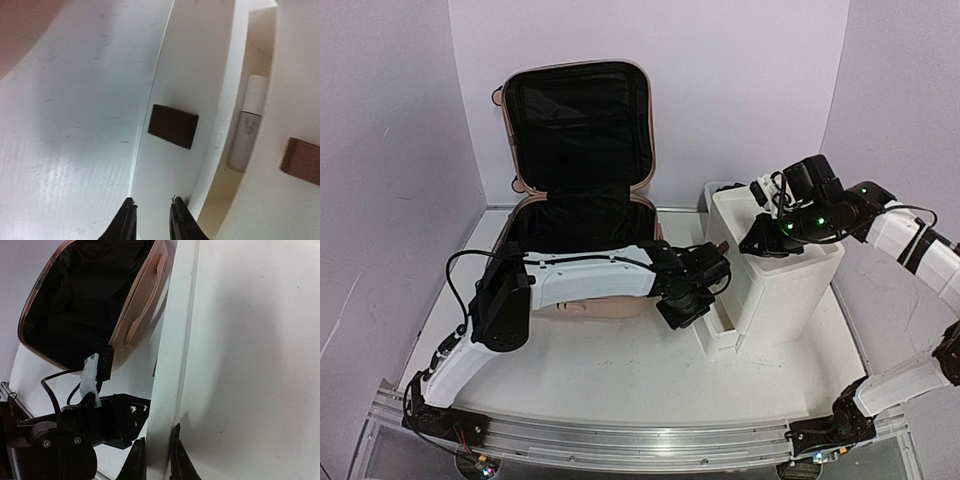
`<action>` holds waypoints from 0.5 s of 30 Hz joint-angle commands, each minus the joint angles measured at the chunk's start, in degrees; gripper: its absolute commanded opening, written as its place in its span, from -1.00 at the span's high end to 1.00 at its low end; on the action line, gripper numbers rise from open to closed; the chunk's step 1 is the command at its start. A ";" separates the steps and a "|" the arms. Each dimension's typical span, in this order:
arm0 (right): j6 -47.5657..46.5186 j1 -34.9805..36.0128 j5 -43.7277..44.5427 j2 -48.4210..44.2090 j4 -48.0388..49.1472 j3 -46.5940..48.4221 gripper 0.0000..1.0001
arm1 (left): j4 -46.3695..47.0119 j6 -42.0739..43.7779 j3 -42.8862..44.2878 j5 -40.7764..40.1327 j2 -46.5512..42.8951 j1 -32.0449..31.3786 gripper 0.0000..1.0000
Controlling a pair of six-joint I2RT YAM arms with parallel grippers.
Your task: Open, take out, and arrange the luggage
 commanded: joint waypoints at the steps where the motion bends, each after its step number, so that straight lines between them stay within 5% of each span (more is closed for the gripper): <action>1: -0.78 0.99 -3.54 0.23 -4.13 -1.78 1.00 | 16.87 8.79 2.55 2.05 -0.04 0.57 0.49; 11: -2.17 1.00 -4.96 -0.01 -4.00 -1.55 1.00 | 36.32 10.86 2.41 14.33 4.87 2.00 0.43; 15: -1.75 0.99 -2.32 -0.65 -4.08 -1.42 1.00 | 34.56 14.62 -3.04 8.34 -1.37 2.32 0.49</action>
